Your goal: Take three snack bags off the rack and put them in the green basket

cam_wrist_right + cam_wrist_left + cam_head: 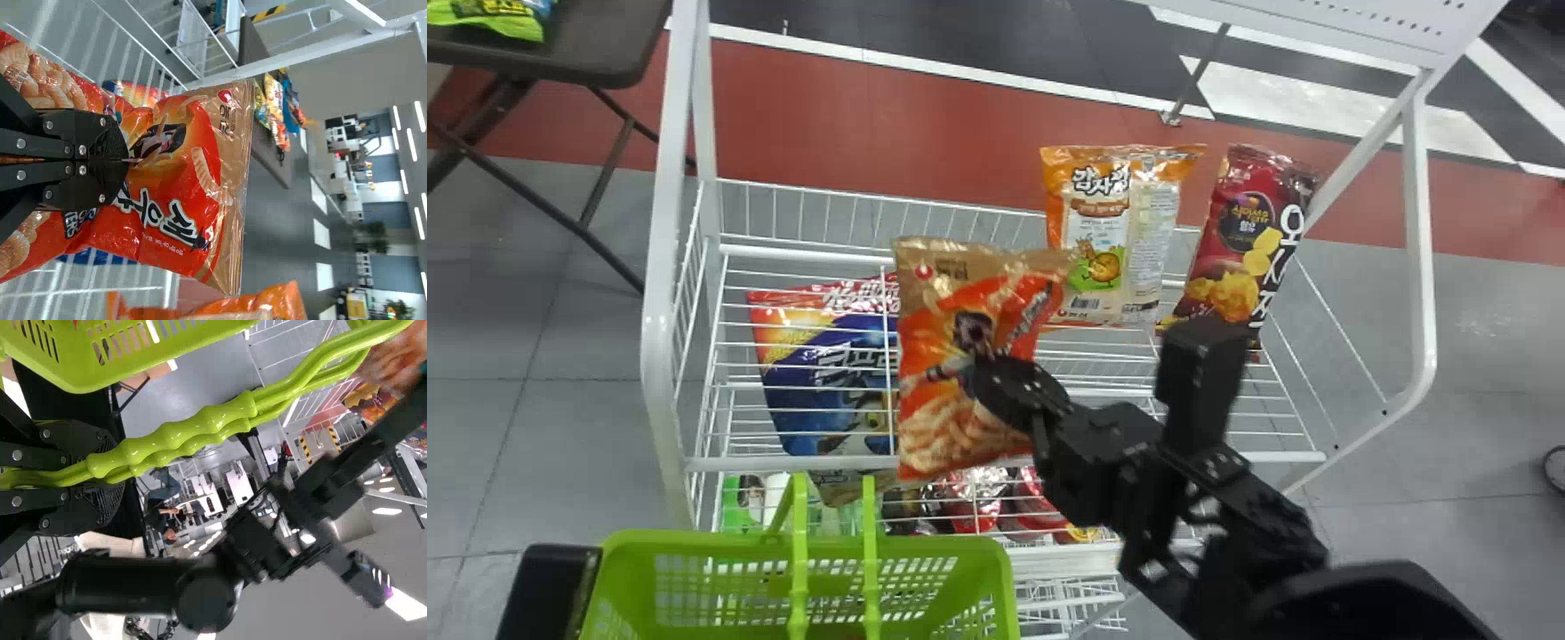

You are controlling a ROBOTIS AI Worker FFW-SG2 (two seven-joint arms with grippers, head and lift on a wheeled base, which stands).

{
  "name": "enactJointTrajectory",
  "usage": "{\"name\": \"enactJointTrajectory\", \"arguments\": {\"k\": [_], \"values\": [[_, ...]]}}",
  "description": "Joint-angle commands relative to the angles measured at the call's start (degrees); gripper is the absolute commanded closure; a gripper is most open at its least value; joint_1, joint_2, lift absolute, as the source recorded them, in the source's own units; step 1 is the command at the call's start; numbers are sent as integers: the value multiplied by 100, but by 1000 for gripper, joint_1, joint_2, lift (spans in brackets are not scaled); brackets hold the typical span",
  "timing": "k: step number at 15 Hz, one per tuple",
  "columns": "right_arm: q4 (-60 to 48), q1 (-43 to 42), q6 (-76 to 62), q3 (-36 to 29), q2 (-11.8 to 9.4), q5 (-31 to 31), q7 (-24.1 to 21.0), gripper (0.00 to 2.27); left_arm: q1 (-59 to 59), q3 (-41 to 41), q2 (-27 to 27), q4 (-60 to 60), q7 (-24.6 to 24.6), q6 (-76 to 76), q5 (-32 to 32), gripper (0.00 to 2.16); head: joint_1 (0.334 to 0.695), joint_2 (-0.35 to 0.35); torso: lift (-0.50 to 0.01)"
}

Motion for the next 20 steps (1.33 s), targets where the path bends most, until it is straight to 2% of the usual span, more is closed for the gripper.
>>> {"name": "enactJointTrajectory", "arguments": {"k": [1,4,6,9,11,14,17,20], "values": [[-569,342,1100,-420,-98,-218,245,2240,103,35,-44,-34,8,-83,-6,1754,695,-350,-23],[-859,640,2172,-842,-273,-385,605,2240,103,17,-52,-34,34,-83,-6,1754,695,-350,-23],[-938,658,3103,-921,-344,-447,957,2240,121,52,-52,-78,26,-83,-6,1754,695,-350,-23],[-1123,711,4293,-921,-467,-816,1256,2240,156,70,-52,-149,17,-101,-6,1754,695,-350,-23],[-1123,763,4293,-789,-564,-992,1308,2240,173,70,-52,-157,-9,-101,3,1754,695,-350,-23],[-1123,763,4293,-534,-581,-1185,1598,2240,182,79,-52,-166,-18,-118,3,1754,695,-350,-23],[-1079,623,4293,-121,-572,-1220,1642,2240,200,44,-52,-175,-9,-118,3,1754,695,-350,-23],[-551,500,4105,380,-572,-1282,1642,2236,217,26,-52,-201,-1,-118,-6,1754,695,-350,-23]]}}
